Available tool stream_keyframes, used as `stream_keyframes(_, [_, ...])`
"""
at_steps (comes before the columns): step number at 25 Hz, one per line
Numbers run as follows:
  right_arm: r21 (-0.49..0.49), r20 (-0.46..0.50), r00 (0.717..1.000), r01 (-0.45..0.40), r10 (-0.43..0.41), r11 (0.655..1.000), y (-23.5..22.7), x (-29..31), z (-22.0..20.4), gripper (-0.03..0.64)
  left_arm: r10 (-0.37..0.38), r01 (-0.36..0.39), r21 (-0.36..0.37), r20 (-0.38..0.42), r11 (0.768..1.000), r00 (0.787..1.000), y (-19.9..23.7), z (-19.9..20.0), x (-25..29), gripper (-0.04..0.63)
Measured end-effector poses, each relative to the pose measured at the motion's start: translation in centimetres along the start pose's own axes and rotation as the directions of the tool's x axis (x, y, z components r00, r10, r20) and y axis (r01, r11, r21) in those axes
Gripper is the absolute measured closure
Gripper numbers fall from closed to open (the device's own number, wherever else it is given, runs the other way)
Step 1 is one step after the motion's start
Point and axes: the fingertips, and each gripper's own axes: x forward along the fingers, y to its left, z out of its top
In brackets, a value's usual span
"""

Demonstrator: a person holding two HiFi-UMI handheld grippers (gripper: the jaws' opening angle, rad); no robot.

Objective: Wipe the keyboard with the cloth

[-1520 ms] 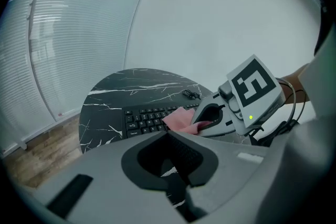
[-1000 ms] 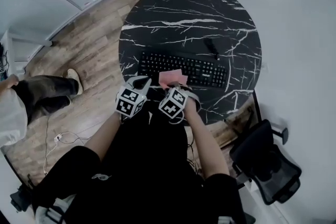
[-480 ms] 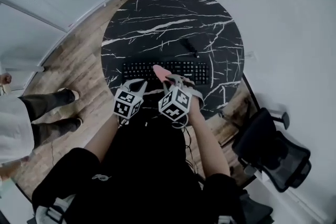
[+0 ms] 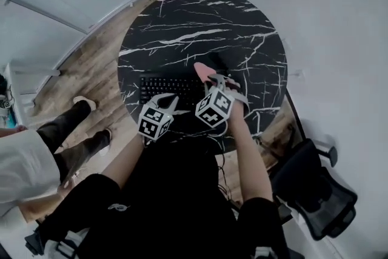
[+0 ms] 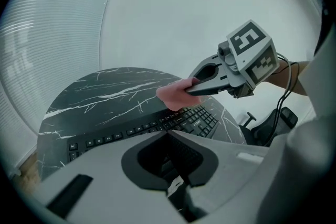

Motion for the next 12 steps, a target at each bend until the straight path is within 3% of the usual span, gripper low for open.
stream_keyframes(6, [-0.063, -0.018, 0.993, -0.122, 0.121, 0.991, 1.6, 4.3, -1.2, 0.6, 0.085, -0.087, -0.07, -0.03, 0.994, 0.996, 0.2, -1.6, 0.7, 0.597])
stream_keyframes(12, [-0.033, -0.011, 0.963, -0.27, 0.27, 0.962, 4.3, 5.7, -1.8, 0.6, 0.118, -0.123, -0.093, -0.052, 0.988, 0.992, -0.6, -2.2, 0.8, 0.597])
